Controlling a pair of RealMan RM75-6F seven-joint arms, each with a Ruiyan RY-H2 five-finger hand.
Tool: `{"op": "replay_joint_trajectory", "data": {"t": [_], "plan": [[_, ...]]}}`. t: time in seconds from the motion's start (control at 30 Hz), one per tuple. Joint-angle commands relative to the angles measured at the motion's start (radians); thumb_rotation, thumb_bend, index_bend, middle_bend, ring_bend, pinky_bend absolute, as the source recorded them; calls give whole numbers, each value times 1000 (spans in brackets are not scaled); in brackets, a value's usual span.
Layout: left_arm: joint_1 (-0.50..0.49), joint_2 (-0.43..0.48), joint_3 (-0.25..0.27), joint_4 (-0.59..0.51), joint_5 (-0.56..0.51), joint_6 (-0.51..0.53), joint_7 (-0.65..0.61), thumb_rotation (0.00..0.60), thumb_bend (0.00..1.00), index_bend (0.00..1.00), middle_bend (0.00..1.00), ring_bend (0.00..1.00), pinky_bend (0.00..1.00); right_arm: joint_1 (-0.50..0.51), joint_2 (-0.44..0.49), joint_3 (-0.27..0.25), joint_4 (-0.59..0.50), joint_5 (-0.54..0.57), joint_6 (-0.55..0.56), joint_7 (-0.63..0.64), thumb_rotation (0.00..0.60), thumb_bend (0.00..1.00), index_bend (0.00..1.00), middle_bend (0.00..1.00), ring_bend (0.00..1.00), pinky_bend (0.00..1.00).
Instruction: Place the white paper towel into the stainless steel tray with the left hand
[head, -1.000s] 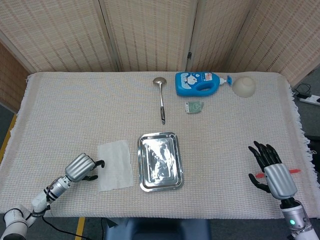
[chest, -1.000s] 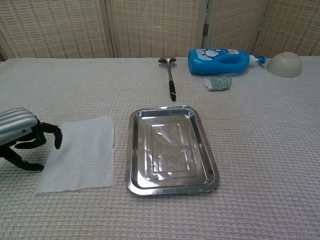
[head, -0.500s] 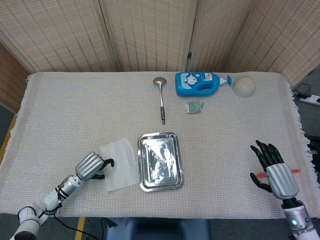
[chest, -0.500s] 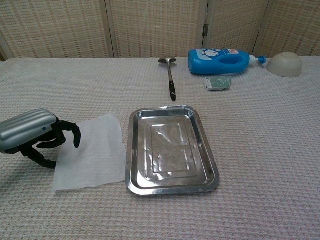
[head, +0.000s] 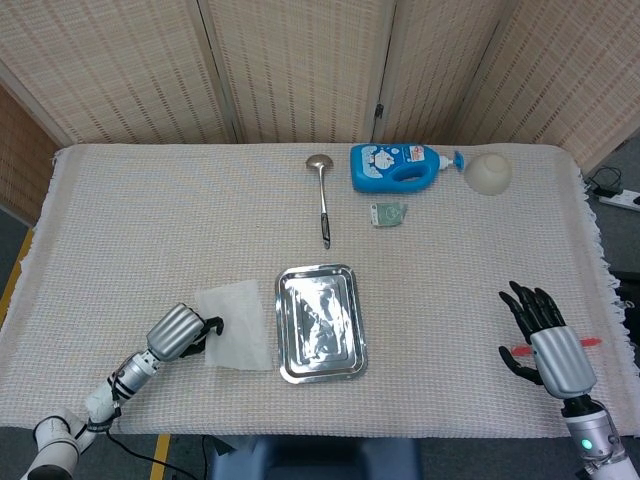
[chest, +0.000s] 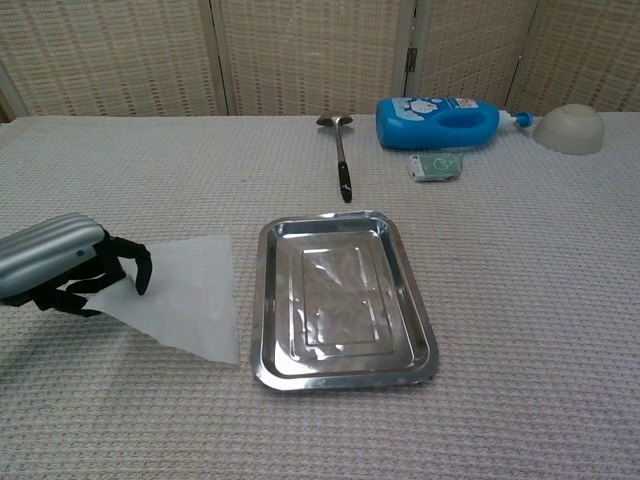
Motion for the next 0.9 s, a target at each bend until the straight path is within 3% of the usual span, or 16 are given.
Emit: {"op": "replay_joint_trajectory", "data": {"t": [0.03,0.3,0.67,0.9], "plan": [[1,1,0,-1,-1,6,2,600,672,570,1000,1000,1000,0,0,0,0,-1,0,0,600,411,0,0,0,0],[7,12,-6,-7,-9,57,19,600,677,573,1000,1000,1000,-1,2,-5,-3,-9,5,1,600,411,0,0,0,0],[-32,31,-89,-60,-74,209,81,600,687,575,1000,1000,1000,-13,24,-23,-33,-58,50,17,600,410,0,0,0,0],[-70,22,-100,-137,-65,270,180,600,688,571,1000,1000,1000,-27,55,-36,-50,-95,100,61,600,411,0,0,0,0]]}}
